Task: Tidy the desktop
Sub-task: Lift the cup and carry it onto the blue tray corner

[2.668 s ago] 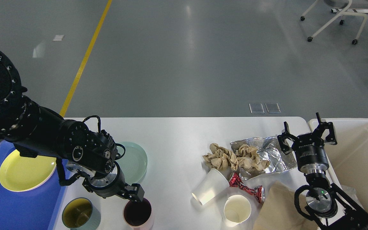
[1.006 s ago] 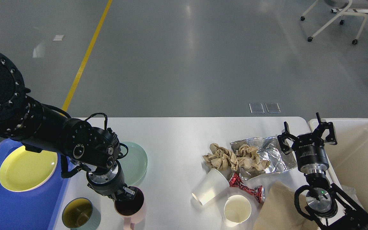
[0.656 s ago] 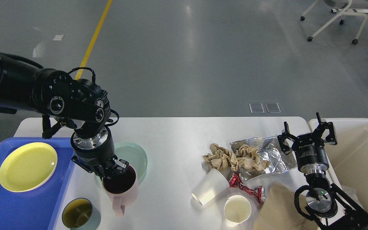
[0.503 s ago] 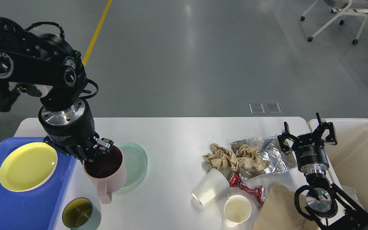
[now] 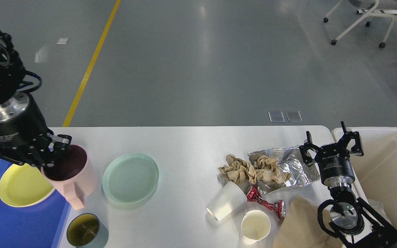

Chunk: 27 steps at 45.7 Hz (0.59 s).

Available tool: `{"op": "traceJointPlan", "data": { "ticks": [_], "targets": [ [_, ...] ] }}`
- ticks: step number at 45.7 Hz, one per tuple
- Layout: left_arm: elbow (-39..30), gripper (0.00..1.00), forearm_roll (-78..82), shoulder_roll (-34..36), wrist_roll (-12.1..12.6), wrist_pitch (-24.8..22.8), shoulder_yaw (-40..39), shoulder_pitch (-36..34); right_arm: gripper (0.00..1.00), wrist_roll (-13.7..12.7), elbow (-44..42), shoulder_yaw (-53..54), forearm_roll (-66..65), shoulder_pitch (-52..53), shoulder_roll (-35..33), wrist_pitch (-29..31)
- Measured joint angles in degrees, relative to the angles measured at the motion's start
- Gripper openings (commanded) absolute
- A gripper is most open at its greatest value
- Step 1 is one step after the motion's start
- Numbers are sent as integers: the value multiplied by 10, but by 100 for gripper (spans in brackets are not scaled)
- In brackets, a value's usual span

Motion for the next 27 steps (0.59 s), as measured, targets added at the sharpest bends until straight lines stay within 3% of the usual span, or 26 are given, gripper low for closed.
{"op": "traceJointPlan", "data": {
  "ticks": [7, 17, 21, 27],
  "targets": [
    [48, 0, 69, 97, -2, 0, 37, 36, 100, 0, 0, 0, 0, 0, 0, 0],
    [148, 0, 189, 267, -5, 0, 17, 145, 100, 0, 0, 0, 0, 0, 0, 0],
    [206, 0, 226, 329, -9, 1, -12, 213, 100, 0, 0, 0, 0, 0, 0, 0],
    [289, 0, 279, 389, -23, 3, -128, 358, 100, 0, 0, 0, 0, 0, 0, 0]
  ]
}}
